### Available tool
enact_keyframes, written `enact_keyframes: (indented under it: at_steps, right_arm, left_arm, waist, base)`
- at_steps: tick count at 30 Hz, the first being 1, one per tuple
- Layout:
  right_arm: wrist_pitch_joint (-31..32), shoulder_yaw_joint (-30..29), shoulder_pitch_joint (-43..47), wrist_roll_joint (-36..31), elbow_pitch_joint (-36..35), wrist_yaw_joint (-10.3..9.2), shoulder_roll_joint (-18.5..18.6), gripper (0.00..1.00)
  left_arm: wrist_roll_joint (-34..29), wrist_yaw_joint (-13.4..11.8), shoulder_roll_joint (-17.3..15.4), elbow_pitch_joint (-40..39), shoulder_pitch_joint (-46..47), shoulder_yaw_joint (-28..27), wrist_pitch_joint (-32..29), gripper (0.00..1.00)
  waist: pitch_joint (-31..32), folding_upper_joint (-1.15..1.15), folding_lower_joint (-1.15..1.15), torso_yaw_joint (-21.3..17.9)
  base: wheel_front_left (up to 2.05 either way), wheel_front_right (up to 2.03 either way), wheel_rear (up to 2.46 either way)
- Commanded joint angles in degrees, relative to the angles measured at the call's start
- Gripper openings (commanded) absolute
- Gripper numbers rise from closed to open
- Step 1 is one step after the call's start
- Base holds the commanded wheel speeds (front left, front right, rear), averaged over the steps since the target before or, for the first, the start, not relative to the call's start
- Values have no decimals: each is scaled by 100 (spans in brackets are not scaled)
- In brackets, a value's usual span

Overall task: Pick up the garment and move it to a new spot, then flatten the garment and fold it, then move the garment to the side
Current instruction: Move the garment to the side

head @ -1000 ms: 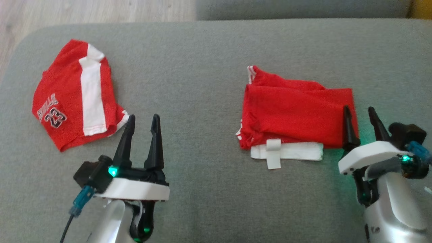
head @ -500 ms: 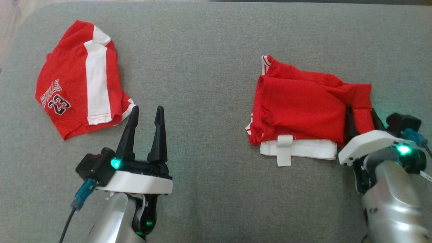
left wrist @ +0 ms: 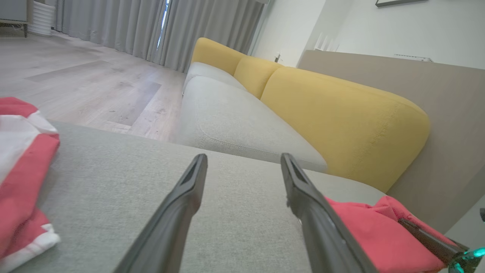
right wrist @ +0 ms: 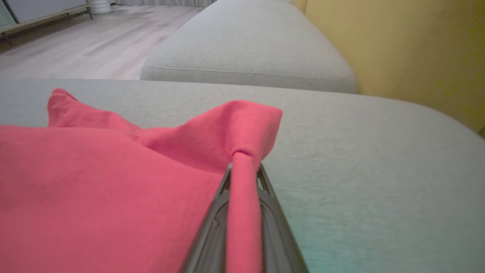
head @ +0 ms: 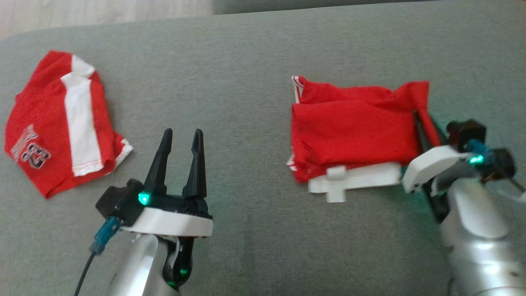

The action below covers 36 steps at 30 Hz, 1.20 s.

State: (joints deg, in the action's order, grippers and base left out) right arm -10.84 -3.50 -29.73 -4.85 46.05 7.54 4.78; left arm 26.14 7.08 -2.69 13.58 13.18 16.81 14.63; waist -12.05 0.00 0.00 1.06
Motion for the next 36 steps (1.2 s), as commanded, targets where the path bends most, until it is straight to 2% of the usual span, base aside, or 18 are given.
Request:
enact_keyframes:
  at_steps: [1,11,12,17,23,32,33,34,35,36]
  right_arm:
    - [20,173,-259,-55,-265,-5,219,0]
    - [408,918,-495,265,-510,-5,2036,0]
    - [408,918,-495,265,-510,-5,2036,0]
    - [469,808,-667,411,-482,-5,2740,0]
    - [515,489,-825,413,-383,-5,3019,0]
    - [516,180,-880,290,-262,-5,2909,0]
    - [499,138,-887,266,-265,-5,2884,15]
    - [478,83,-895,250,-271,-5,2852,60]
    - [449,-29,-910,213,-292,-5,2782,100]
    - [440,-63,-906,192,-308,-5,2742,100]
  left_arm:
    - [-62,16,-19,-209,286,-111,37,100]
    - [-66,-4,-19,-427,589,265,37,100]
    - [-66,-4,-19,-427,589,265,37,100]
    - [-78,-44,-19,-562,722,398,37,100]
    - [-110,-43,-19,-652,854,436,37,100]
    - [-159,-25,-19,-614,899,380,37,100]
    - [-163,-22,-19,-608,899,371,37,100]
    - [-166,-20,-19,-600,899,361,37,100]
    - [-165,-14,-19,-574,901,339,37,100]
    - [-162,-12,-19,-557,898,330,37,100]
  waist:
    - [18,0,0,-138]
    - [-216,0,0,-376]
    - [-216,0,0,-376]
    - [-412,0,0,-336]
    - [-627,0,0,-272]
    - [-761,0,0,-261]
    - [-761,0,0,-267]
    - [-756,0,0,-274]
    - [-726,0,0,-284]
    - [-696,0,0,-285]
  base:
    - [0,0,0]
    - [0,0,0]
    - [0,0,0]
    - [0,0,0]
    - [0,0,0]
    - [0,0,0]
    - [0,0,0]
    - [0,0,0]
    - [0,0,0]
    - [0,0,0]
